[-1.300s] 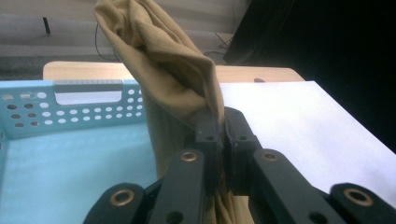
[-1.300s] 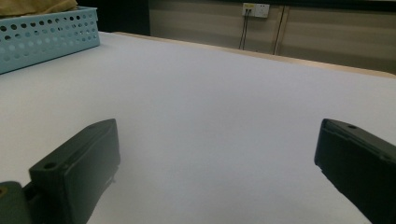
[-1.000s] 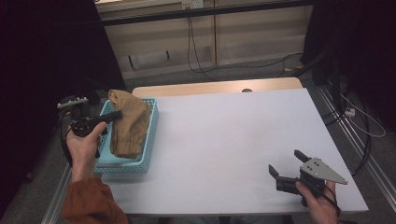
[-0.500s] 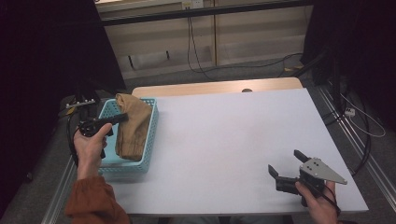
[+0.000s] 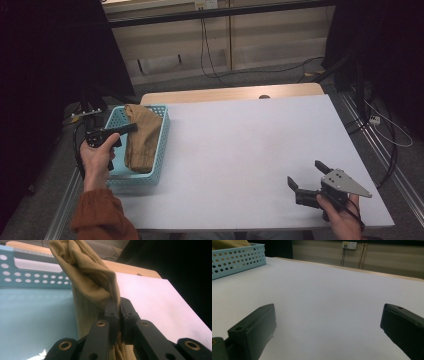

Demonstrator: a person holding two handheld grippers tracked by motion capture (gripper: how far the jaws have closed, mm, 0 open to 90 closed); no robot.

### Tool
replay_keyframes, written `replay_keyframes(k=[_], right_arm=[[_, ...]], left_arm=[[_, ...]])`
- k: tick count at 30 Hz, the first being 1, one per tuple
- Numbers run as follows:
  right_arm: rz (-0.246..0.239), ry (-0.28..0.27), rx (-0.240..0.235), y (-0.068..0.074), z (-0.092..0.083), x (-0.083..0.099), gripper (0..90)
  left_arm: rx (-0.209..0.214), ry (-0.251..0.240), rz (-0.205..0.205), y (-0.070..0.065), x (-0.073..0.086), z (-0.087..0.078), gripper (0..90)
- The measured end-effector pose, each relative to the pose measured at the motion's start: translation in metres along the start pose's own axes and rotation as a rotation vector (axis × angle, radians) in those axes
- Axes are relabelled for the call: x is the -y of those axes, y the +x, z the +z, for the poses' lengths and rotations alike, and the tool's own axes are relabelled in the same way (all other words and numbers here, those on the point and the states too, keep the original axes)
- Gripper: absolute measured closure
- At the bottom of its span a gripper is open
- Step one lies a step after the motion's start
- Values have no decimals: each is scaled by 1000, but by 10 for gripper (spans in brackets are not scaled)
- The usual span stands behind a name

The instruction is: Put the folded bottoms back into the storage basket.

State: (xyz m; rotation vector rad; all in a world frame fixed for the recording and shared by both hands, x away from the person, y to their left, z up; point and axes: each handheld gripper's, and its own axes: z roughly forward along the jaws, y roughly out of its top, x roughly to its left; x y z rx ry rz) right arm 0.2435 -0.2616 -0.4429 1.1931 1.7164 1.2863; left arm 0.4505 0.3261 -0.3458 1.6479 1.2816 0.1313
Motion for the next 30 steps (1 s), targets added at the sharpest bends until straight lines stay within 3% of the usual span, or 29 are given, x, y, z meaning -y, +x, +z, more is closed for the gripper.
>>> replay_keyframes(k=[3, 9, 17, 22, 26, 30], right_arm=[[0, -1, 1, 0, 0, 0, 1], [1, -1, 0, 0, 0, 0, 1], [4, 0, -1, 0, 0, 0, 1], [2, 0, 2, 0, 0, 0, 1], [2, 0, 0, 0, 0, 0, 1], [2, -1, 1, 0, 0, 0, 0]], left_arm=[[-36, 10, 21, 2, 0, -2, 858], [-32, 11, 11, 6, 0, -3, 855], [-70, 28, 33, 12, 1, -6, 850], [-68, 31, 13, 18, 2, -7, 846], [-113, 51, 17, 23, 5, -8, 846], [-115, 52, 18, 28, 6, -8, 846]])
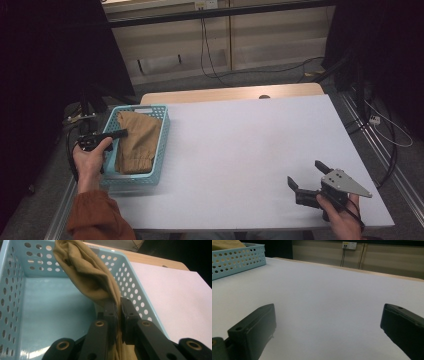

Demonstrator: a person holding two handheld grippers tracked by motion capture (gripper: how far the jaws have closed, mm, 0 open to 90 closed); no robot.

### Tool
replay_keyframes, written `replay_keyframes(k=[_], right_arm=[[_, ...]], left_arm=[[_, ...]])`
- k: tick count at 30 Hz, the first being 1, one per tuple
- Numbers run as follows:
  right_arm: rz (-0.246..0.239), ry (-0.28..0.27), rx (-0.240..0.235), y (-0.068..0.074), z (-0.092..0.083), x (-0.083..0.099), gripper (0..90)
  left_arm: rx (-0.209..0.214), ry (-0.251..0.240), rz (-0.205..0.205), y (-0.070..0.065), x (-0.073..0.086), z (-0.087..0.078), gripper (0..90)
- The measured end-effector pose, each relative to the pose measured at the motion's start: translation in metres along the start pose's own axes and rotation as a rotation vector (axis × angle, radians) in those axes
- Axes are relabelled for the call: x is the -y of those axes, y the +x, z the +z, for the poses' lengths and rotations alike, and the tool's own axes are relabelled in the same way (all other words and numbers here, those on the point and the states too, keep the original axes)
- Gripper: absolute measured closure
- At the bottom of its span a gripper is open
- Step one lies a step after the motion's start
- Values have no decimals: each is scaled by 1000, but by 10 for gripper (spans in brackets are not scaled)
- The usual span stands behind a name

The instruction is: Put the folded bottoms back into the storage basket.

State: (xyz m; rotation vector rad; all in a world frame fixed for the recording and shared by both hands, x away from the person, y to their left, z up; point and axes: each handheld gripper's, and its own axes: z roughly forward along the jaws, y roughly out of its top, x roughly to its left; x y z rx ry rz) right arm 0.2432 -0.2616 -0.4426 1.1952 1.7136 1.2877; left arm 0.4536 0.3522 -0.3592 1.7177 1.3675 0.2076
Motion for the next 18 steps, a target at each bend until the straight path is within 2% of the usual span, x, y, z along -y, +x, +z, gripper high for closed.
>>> replay_keyframes(k=[7, 9, 18], right_arm=[[-2, 0, -1, 0, 0, 0, 1], [-2, 0, 1, 0, 0, 0, 1], [3, 3, -4, 1, 1, 0, 1]], left_arm=[[-41, 15, 15, 5, 1, 0, 844], [-71, 20, 21, 5, 2, 1, 843], [-108, 42, 33, 9, 5, 7, 843]])
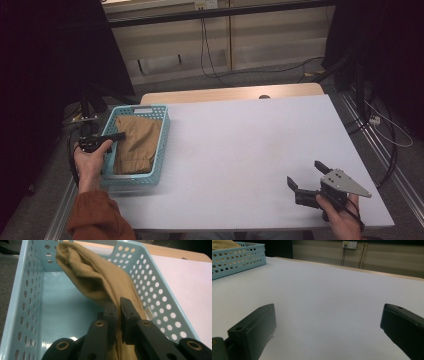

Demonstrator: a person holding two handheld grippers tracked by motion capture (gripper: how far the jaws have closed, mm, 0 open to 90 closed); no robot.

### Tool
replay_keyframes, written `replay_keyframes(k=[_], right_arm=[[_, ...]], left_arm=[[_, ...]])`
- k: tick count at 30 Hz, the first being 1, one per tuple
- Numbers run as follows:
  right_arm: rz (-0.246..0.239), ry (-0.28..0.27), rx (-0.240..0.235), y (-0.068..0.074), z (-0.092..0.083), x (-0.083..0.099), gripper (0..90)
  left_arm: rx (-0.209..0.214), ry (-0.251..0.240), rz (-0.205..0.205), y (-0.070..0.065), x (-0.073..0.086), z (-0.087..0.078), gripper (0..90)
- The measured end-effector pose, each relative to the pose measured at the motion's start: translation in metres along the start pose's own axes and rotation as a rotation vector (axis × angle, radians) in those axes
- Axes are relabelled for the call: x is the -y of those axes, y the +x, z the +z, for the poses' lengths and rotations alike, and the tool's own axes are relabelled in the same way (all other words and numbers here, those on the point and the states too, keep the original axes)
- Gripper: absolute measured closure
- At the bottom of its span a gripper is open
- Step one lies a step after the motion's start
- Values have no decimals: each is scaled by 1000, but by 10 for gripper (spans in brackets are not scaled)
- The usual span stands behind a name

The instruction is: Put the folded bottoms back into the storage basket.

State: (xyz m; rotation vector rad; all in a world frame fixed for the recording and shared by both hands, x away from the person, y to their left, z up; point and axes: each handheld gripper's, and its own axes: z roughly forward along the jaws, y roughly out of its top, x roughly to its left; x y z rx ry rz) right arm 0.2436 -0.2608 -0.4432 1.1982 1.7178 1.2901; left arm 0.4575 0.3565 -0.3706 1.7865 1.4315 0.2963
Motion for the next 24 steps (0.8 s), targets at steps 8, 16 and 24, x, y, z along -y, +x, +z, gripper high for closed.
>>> replay_keyframes(k=[8, 16, 24], right_arm=[[-3, -2, 0, 0, -1, 0, 1], [-3, -3, 2, 0, -1, 0, 1], [-3, -3, 2, 0, -1, 0, 1]], left_arm=[[-19, 17, -16, 7, 4, 4, 839], [-27, 19, -9, 9, 5, 6, 834], [-74, 63, 4, 12, 3, 15, 826]])
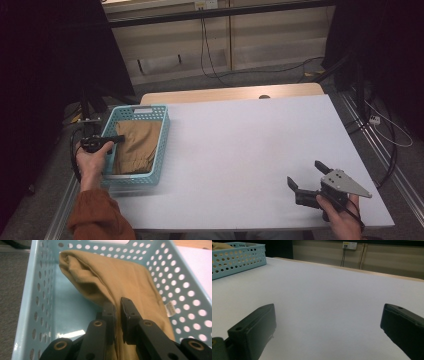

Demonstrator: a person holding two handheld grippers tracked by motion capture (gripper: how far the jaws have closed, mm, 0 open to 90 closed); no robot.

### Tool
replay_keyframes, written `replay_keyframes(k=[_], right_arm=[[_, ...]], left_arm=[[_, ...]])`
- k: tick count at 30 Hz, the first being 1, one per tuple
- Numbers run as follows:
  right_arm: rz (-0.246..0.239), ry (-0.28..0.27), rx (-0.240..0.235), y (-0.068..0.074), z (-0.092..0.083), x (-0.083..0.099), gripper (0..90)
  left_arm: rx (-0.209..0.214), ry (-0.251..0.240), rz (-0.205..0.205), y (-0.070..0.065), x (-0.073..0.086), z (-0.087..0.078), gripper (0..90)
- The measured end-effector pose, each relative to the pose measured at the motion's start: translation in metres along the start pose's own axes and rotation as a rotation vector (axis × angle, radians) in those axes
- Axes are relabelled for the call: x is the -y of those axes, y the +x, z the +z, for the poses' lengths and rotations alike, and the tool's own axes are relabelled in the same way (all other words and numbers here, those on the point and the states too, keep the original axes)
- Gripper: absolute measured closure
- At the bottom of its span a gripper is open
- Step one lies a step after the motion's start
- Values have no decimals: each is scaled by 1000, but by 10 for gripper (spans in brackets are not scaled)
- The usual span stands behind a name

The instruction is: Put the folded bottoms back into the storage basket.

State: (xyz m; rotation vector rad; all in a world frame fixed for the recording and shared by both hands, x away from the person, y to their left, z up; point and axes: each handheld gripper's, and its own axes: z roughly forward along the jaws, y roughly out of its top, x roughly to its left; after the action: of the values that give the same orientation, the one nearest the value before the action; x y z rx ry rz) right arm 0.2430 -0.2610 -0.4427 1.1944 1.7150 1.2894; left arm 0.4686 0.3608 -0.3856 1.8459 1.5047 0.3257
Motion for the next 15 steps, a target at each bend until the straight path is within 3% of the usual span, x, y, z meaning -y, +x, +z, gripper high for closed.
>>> replay_keyframes(k=[10, 11, 15], right_arm=[[-2, 1, 5, -1, 0, 0, 0], [-3, 0, 5, -1, 0, 0, 0], [-2, 1, 4, -1, 1, 0, 0]], left_arm=[[-42, 76, 9, 1, -1, 14, 820], [-47, 66, -6, 1, -1, 16, 820], [-56, 85, -5, 5, -1, 19, 819]])
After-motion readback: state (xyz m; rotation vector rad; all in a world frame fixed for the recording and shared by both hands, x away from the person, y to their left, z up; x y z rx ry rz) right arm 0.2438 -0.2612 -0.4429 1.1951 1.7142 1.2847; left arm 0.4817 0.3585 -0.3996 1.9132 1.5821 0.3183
